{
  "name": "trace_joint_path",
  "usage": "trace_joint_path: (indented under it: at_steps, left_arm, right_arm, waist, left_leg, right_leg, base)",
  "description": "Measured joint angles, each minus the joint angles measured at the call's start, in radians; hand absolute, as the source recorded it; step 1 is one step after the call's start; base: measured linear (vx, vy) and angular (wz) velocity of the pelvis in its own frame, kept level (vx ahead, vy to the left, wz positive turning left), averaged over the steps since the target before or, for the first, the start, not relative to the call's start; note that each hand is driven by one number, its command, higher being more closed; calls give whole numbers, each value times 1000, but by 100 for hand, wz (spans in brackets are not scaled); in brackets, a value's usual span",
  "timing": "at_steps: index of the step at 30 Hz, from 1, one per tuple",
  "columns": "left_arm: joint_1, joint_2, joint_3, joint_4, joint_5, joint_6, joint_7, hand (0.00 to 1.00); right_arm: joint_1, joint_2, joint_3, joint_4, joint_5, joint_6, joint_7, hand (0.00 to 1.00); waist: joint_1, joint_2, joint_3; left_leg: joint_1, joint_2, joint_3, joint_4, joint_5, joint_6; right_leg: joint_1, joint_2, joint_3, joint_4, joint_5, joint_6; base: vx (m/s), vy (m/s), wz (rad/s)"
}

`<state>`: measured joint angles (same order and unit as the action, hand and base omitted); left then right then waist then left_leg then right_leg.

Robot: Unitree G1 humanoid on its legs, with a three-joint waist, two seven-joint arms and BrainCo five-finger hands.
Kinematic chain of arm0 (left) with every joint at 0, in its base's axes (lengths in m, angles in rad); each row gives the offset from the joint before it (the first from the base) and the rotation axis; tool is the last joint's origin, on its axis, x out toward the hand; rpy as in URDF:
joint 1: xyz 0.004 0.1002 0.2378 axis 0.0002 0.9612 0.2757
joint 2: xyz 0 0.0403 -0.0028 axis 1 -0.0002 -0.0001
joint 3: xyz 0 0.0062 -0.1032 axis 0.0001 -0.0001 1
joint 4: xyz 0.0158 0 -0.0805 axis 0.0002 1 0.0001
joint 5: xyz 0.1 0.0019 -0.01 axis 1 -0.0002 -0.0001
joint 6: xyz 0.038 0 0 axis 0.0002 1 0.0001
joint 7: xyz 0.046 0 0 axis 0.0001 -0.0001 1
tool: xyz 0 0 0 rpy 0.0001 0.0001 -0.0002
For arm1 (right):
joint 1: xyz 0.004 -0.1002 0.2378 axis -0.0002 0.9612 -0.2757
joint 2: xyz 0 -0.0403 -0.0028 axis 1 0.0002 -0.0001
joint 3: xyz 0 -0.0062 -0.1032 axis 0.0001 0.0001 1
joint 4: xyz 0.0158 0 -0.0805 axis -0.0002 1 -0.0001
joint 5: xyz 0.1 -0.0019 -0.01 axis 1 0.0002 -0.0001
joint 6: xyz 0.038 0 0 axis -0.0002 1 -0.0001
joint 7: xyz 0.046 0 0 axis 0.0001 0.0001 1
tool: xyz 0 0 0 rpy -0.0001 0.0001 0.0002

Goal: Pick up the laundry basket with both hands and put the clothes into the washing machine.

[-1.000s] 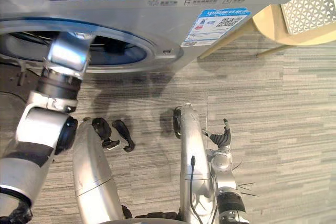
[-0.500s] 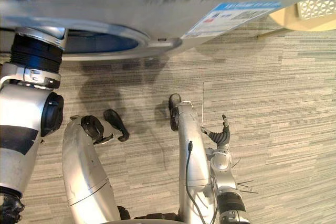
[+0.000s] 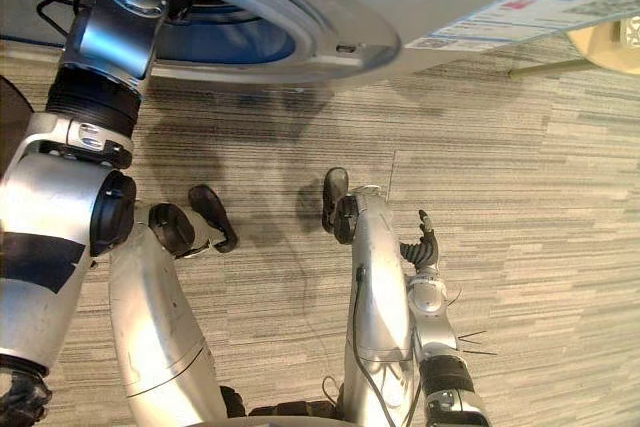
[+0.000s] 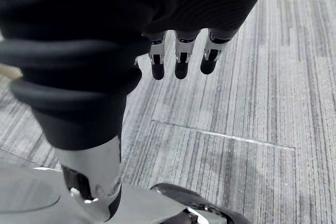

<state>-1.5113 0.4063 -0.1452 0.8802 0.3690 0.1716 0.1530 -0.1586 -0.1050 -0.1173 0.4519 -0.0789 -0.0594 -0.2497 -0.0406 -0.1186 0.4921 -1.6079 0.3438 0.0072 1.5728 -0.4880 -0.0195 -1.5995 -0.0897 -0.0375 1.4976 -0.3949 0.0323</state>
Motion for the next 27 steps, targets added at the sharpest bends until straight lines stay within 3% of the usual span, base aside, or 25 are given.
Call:
trace_joint_path:
  at_steps: [8,13,14,16,20,23,25,27]
  left_arm:
    - [51,44,37,-171,-4,-2,43,0]
    - [314,38,134,-384,-21,-26,162,0]
    - [350,33,141,-398,-30,-29,170,0]
    - [521,-7,161,-419,-70,-35,182,0]
    - [798,-95,196,-440,-165,-61,172,0]
    - [1095,-195,172,-447,-238,-73,125,0]
    - [1187,-211,154,-446,-246,-78,100,0]
    - [1315,-223,147,-424,-246,-96,56,0]
  right_arm:
    - [14,-1,-5,-19,-2,-1,1,0]
    - [59,2,-8,-82,-6,-3,-1,0]
    - [67,7,-8,-90,-6,-5,-2,0]
    - [113,22,-3,-92,-10,-7,-2,0]
    - [124,71,17,-75,-12,9,15,0]
    - [137,84,16,-34,-13,47,27,0]
    - [156,79,16,-27,-15,53,34,0]
    - [168,74,14,9,-31,70,36,0]
  waist:
    - [1,0,-2]
    - [4,-1,-7]
    - [5,0,-16]
    - [10,4,-110]
    - [32,5,-113]
    - [62,10,-122]
    - [62,20,-157]
    - [64,28,-182]
  left_leg:
    - [37,-20,-33,-44,32,-24]
    - [177,-21,-33,-167,56,-51]
    - [192,-22,-32,-187,60,-54]
    - [224,-31,-29,-273,84,-64]
    - [408,-38,-11,-404,108,-80]
    - [659,-56,30,-591,146,-88]
    - [719,-68,36,-655,162,-88]
    - [872,-83,65,-776,192,-88]
  right_leg:
    - [58,-18,-41,-21,-12,-22]
    - [208,-15,-80,-134,-10,-32]
    - [226,-15,-85,-152,-10,-33]
    - [261,-18,-104,-226,-4,-42]
    - [447,-17,-133,-345,1,-50]
    - [687,-17,-145,-514,23,-45]
    - [750,-19,-154,-575,35,-39]
    - [893,-20,-155,-688,61,-26]
  base:
    - [5,-42,12]
    - [52,-59,8]
    - [65,-68,15]
    - [102,-73,19]
    - [121,-61,18]
    - [142,-73,25]
    - [138,-24,22]
    - [198,20,15]
